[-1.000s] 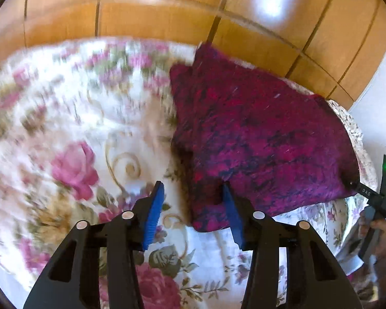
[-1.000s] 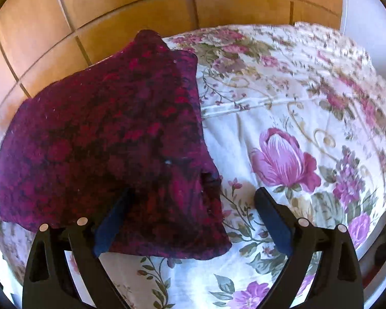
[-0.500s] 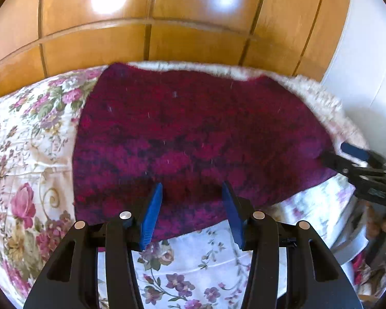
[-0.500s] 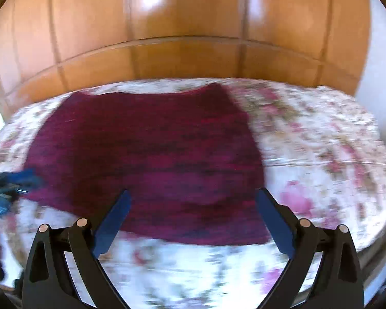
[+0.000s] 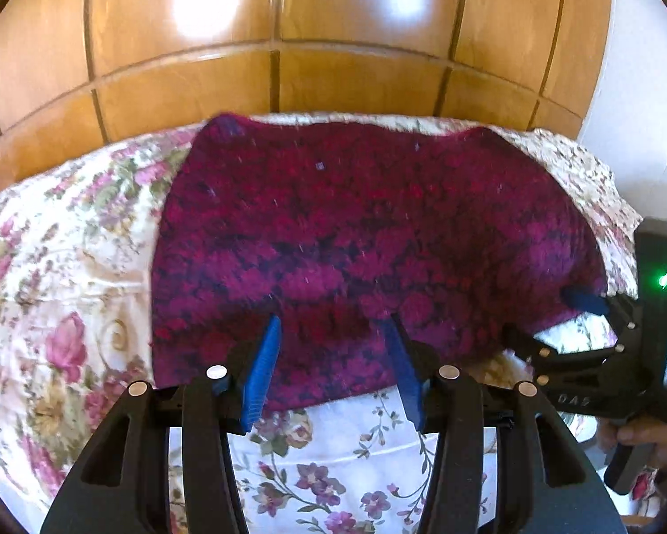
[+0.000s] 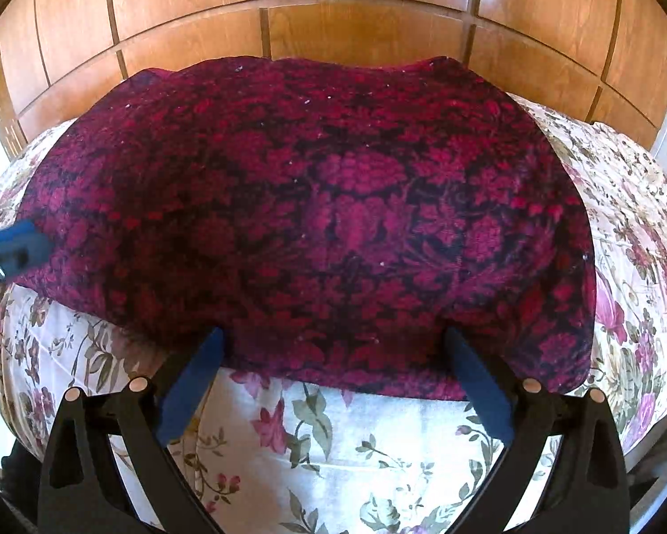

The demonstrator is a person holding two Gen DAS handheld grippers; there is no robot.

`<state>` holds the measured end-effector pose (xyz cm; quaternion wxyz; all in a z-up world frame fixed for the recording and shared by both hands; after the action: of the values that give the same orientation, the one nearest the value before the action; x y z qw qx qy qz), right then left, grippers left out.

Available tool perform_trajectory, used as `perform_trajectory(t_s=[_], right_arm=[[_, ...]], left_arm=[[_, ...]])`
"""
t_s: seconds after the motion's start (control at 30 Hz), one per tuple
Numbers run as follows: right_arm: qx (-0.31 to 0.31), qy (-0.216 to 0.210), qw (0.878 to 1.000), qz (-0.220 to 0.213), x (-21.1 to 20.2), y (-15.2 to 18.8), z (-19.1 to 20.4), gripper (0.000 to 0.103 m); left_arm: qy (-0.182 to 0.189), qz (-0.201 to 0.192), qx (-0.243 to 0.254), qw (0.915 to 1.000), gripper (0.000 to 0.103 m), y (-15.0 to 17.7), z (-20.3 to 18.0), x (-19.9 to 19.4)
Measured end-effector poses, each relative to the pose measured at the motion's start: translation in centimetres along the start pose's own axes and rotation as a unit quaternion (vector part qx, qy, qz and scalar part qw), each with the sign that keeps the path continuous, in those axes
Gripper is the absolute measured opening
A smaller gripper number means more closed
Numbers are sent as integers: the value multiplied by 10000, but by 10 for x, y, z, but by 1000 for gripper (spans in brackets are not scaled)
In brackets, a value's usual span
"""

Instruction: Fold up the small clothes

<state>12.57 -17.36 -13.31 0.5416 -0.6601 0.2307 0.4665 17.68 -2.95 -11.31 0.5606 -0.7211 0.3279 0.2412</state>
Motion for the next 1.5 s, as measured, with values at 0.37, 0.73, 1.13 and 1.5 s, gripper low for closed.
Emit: perform_trajectory(t_s=[0.37, 0.73, 1.13, 1.5], right_arm=[[-28, -83, 9999, 99, -1, -4, 4, 100], [324, 27, 9987, -391, -40, -39, -33, 100], [1298, 454, 9888, -577, -16, -81, -113, 89], [1562, 180, 9873, -214, 38, -102, -141, 54]], left_arm=[[-255, -311, -103, 9991, 63, -26, 15, -8], [-496, -279, -228, 9981, 63, -38, 38, -1], [-64, -103, -1540, 9880, 63, -95, 107, 23], [1098, 643, -2496, 9600, 52, -123, 113, 78]])
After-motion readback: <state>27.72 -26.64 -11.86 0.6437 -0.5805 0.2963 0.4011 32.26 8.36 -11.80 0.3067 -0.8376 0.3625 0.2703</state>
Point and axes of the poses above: each gripper's, at about its wrist camera, not at the fingertips, and x roughly the way its jaws point, z to its left, y to its underside, the point moved 10 cm from there along x, roughly the way its jaws point, and after that the axes turned 15 degrees about -x, right-handed, at the moved point
